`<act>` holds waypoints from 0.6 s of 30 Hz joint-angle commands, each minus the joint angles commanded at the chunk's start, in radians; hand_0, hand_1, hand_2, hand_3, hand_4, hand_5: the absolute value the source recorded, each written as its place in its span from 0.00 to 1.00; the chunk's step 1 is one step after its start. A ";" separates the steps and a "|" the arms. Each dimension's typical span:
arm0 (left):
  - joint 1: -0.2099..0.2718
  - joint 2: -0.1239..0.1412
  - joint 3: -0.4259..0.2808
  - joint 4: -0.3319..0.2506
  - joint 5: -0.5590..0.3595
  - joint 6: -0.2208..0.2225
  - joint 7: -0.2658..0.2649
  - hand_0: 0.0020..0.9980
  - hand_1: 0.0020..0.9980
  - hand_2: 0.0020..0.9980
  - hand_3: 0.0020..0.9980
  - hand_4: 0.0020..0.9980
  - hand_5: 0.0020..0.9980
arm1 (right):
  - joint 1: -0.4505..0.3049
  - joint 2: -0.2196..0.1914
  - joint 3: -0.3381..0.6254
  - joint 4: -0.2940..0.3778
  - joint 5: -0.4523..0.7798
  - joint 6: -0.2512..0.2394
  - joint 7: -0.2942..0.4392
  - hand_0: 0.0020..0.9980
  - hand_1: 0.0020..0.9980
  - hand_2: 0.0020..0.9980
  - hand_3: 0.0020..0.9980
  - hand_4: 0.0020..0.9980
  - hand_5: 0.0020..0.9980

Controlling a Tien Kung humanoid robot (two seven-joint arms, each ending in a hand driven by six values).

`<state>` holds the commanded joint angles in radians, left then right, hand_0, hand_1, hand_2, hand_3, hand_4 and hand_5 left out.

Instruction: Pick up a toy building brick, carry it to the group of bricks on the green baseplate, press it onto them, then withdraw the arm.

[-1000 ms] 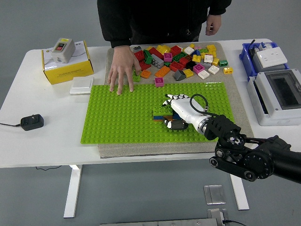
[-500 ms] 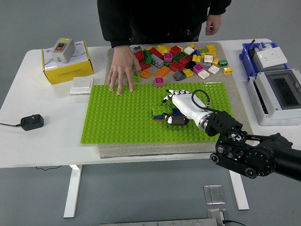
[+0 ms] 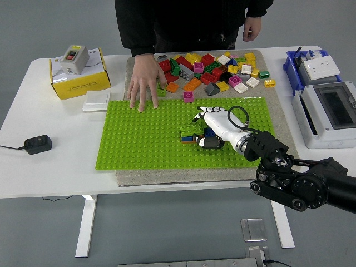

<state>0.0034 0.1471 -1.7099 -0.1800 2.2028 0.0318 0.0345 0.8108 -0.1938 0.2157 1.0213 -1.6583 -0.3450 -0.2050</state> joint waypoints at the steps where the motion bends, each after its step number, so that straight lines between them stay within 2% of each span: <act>1: 0.000 0.000 0.001 0.000 -0.001 0.000 0.000 0.61 0.60 0.49 0.59 0.11 0.72 | 0.000 -0.001 0.001 -0.001 0.001 0.000 0.000 0.99 0.98 1.00 0.77 0.59 0.44; 18: -0.002 -0.001 0.006 0.000 -0.009 0.005 -0.001 0.61 0.60 0.49 0.59 0.10 0.71 | -0.021 -0.026 -0.004 0.015 0.012 -0.008 0.010 0.98 0.98 1.00 0.77 0.60 0.45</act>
<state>0.0017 0.1464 -1.7044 -0.1800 2.1934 0.0370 0.0331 0.7894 -0.2194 0.2121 1.0359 -1.6460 -0.3528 -0.1946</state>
